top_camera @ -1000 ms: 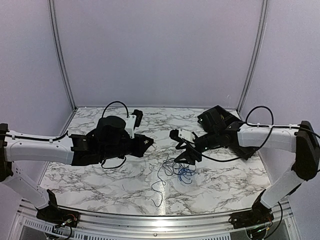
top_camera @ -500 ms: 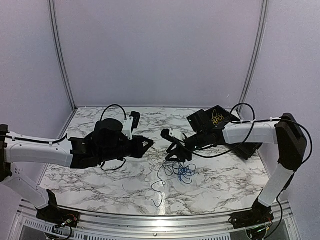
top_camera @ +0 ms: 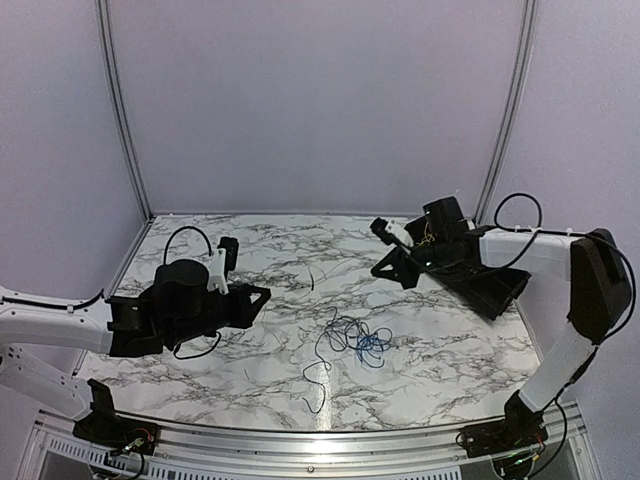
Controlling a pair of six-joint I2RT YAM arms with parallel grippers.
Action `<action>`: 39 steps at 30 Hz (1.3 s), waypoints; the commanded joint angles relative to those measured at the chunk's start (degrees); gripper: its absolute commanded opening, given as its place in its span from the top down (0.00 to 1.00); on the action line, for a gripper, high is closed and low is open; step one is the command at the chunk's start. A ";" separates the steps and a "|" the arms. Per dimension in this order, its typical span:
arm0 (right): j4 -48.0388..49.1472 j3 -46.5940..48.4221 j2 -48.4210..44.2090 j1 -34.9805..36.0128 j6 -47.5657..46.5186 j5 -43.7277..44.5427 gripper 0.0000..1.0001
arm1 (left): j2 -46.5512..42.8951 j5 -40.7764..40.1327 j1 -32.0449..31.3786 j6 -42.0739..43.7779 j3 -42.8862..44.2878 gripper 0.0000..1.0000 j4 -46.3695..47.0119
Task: Untangle the cables
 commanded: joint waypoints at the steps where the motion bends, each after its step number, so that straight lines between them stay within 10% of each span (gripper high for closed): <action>1: 0.92 2.16 -5.60 -8.10 3.10 -1.38 1.00 | -5.32 -5.62 0.56 -1.93 -4.41 1.00 -1.39; 28: 7.02 -0.40 -9.88 -24.47 15.61 14.48 1.00 | -25.01 -27.90 1.72 -8.13 -11.18 1.00 -21.22; 39: 1.24 -1.85 -9.72 -11.32 0.28 5.33 0.98 | -21.86 -20.97 1.91 -6.02 -12.31 1.00 -10.75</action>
